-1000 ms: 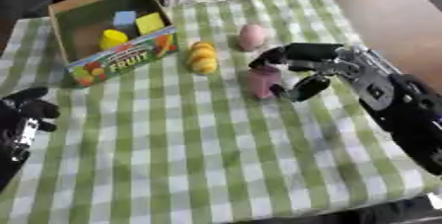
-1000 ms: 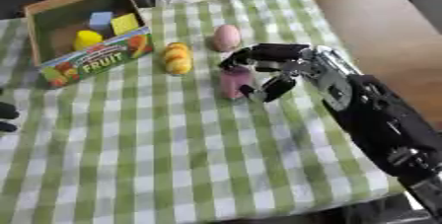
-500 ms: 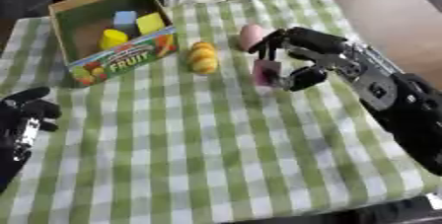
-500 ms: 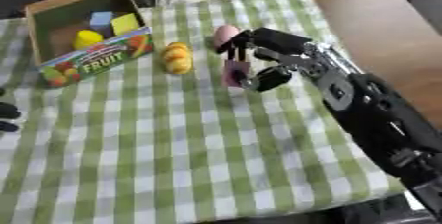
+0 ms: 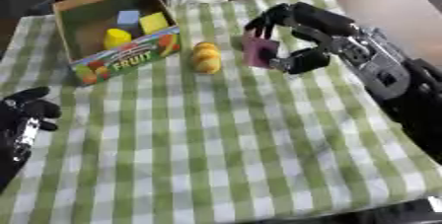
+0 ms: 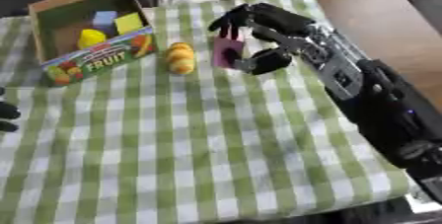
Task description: Pick up objects on the table and place them in the box.
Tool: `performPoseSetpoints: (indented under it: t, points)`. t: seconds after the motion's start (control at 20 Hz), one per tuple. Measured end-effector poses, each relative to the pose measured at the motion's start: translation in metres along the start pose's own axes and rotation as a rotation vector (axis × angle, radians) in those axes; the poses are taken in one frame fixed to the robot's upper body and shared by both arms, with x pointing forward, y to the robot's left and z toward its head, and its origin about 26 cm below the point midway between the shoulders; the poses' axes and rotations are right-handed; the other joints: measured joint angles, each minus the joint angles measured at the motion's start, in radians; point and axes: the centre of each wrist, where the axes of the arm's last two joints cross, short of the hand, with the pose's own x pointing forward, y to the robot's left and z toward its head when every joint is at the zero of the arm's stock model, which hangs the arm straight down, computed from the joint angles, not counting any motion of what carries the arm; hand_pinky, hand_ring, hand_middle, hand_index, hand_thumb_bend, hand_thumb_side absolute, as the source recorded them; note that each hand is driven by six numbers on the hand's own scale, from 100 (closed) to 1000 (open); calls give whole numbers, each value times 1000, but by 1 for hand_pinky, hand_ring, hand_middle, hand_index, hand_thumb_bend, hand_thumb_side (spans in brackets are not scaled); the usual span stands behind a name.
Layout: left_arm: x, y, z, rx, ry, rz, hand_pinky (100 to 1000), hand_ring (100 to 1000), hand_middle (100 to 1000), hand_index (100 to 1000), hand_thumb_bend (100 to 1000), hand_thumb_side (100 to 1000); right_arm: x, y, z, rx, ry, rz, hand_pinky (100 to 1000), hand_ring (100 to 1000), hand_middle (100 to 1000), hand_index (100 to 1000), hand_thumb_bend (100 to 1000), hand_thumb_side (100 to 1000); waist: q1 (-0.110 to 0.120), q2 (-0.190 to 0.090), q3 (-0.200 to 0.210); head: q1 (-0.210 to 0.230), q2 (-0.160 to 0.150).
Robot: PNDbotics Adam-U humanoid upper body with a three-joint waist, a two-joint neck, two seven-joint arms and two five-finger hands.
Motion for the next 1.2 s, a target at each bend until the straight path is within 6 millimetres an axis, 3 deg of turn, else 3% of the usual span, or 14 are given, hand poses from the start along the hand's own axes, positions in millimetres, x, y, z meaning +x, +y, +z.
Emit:
performPoseSetpoints:
  t: [0.2,0.65,0.95,1.15,1.2]
  points:
    - [1,0,-1,-1,-5,2,622,664,592,822,100,729,-3,-8,-2,-24,18,-13,733,570,512,847,100,100,-5,0,13,-16,0]
    - [9,-3,-11,-9,-56,27,622,662,590,821,100,723,-16,-34,-10,-91,61,-3,732,565,510,844,100,100,-21,13,99,-105,-2]
    - [16,-3,-19,-25,-96,32,622,662,588,821,100,726,-22,-46,-13,-129,81,-2,731,563,507,840,100,100,-43,31,163,-169,-29]
    - [18,-4,-21,-37,-104,35,622,661,587,820,100,731,-22,-50,-14,-147,78,-10,741,584,531,854,100,100,-51,39,170,-195,-39]
    - [18,-4,-21,-37,-103,35,621,659,586,820,100,734,-22,-49,-14,-142,78,-12,749,605,578,868,100,100,-53,39,168,-198,-41]
